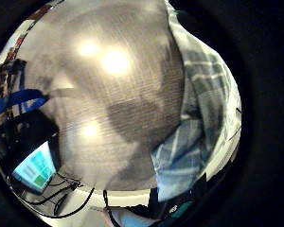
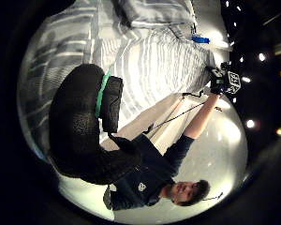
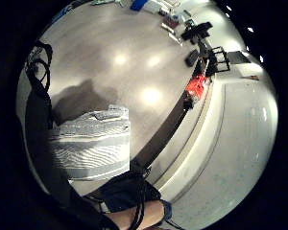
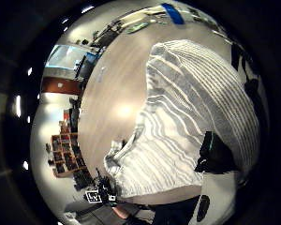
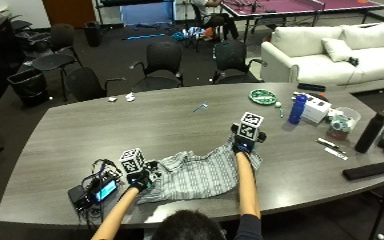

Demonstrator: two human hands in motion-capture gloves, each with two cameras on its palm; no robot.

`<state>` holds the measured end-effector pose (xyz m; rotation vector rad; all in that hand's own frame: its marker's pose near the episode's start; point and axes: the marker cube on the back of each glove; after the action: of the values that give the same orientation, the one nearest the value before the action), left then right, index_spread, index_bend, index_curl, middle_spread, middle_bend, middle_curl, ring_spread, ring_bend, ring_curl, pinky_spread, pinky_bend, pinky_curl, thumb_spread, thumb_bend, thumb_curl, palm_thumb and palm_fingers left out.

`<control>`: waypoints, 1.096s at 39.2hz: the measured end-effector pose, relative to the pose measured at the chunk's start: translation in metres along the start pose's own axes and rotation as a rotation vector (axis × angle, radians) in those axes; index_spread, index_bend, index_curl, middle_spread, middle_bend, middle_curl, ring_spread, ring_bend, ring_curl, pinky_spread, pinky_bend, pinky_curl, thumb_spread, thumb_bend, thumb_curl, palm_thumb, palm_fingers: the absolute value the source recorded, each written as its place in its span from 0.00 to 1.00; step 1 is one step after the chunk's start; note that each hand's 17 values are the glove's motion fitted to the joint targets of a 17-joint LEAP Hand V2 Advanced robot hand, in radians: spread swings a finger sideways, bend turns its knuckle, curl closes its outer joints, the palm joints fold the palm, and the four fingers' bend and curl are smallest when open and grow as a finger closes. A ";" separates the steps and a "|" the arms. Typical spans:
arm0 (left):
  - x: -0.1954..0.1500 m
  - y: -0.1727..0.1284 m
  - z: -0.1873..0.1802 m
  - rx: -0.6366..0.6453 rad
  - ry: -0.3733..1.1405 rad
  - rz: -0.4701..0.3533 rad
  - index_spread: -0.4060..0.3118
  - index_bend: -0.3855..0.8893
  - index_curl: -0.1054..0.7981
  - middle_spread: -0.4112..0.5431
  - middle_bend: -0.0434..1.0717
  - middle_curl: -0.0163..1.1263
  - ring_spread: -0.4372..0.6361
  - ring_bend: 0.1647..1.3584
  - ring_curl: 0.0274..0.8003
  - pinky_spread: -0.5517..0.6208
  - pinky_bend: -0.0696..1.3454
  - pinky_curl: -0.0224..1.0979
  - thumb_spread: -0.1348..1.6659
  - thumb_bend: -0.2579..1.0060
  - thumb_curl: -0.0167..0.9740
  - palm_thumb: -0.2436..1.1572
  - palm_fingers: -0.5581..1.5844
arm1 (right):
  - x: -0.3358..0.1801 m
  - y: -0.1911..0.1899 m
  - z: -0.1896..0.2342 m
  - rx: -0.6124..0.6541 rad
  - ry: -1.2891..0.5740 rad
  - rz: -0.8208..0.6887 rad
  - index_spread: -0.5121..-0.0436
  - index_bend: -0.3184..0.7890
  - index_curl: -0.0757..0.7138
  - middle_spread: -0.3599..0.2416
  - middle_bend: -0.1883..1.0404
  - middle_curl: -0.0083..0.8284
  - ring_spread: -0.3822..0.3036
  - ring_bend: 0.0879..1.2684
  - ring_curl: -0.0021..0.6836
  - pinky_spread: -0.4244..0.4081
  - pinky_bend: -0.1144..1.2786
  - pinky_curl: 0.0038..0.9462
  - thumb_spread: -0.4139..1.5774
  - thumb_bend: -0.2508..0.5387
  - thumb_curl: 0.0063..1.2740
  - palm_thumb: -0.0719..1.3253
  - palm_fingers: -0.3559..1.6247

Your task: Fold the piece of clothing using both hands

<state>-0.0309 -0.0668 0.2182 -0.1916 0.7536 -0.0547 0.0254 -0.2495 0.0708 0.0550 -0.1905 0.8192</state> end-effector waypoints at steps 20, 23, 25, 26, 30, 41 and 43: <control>-0.068 0.051 -0.106 0.558 -0.378 -0.158 0.49 0.52 0.59 0.58 0.20 0.26 0.74 0.24 0.29 0.73 0.20 0.31 0.80 0.20 0.31 0.39 0.45 | -0.286 0.184 -0.031 0.092 0.014 -0.566 0.52 0.49 0.70 0.18 0.44 0.65 0.15 0.42 0.69 0.06 0.47 0.41 0.33 0.28 0.55 0.78 0.85; -0.080 0.065 -0.112 0.583 -0.369 -0.184 0.46 0.54 0.60 0.54 0.22 0.28 0.70 0.22 0.29 0.70 0.18 0.30 0.81 0.22 0.32 0.43 0.49 | -0.321 0.212 0.011 -0.024 0.002 -0.626 0.51 0.49 0.70 0.18 0.45 0.65 0.15 0.42 0.69 0.06 0.47 0.41 0.33 0.27 0.55 0.78 0.85; -0.090 0.078 -0.116 0.580 -0.373 -0.228 0.45 0.54 0.61 0.52 0.22 0.29 0.69 0.21 0.29 0.68 0.17 0.30 0.81 0.22 0.33 0.44 0.50 | -0.334 0.243 0.032 -0.124 -0.026 -0.657 0.52 0.46 0.70 0.18 0.44 0.65 0.15 0.43 0.69 0.06 0.48 0.41 0.33 0.27 0.55 0.78 0.84; -0.094 0.084 -0.118 0.578 -0.377 -0.251 0.45 0.54 0.61 0.52 0.22 0.29 0.69 0.21 0.29 0.68 0.17 0.30 0.81 0.22 0.34 0.45 0.50 | -0.338 0.260 0.039 -0.174 -0.043 -0.671 0.52 0.47 0.70 0.18 0.44 0.65 0.15 0.42 0.69 0.06 0.47 0.41 0.33 0.27 0.55 0.78 0.85; -0.111 0.112 -0.126 0.572 -0.425 -0.352 0.44 0.53 0.61 0.51 0.21 0.30 0.67 0.20 0.30 0.67 0.17 0.30 0.81 0.22 0.34 0.46 0.50 | -0.358 0.315 0.071 -0.374 -0.167 -0.752 0.53 0.43 0.68 0.20 0.42 0.64 0.16 0.44 0.70 0.07 0.49 0.41 0.37 0.27 0.55 0.76 0.83; -0.136 0.136 -0.132 0.576 -0.440 -0.440 0.43 0.54 0.62 0.50 0.20 0.32 0.68 0.18 0.30 0.69 0.15 0.27 0.82 0.20 0.35 0.46 0.50 | -0.367 0.327 0.027 -0.280 -0.413 -0.894 0.69 0.34 0.51 0.33 0.36 0.62 0.24 0.43 0.68 0.13 0.57 0.43 0.61 0.29 0.49 0.71 0.74; -0.130 0.135 -0.131 0.561 -0.442 -0.435 0.43 0.54 0.62 0.50 0.20 0.32 0.68 0.18 0.30 0.69 0.15 0.27 0.82 0.20 0.35 0.46 0.50 | -0.359 0.311 0.019 -0.247 -0.428 -0.879 0.69 0.35 0.50 0.34 0.35 0.62 0.24 0.42 0.68 0.14 0.57 0.43 0.63 0.29 0.48 0.70 0.74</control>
<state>-0.2182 0.0607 0.1868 0.1699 0.2242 -0.6110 -0.4444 -0.2985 0.0131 0.0731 -0.6179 -0.1073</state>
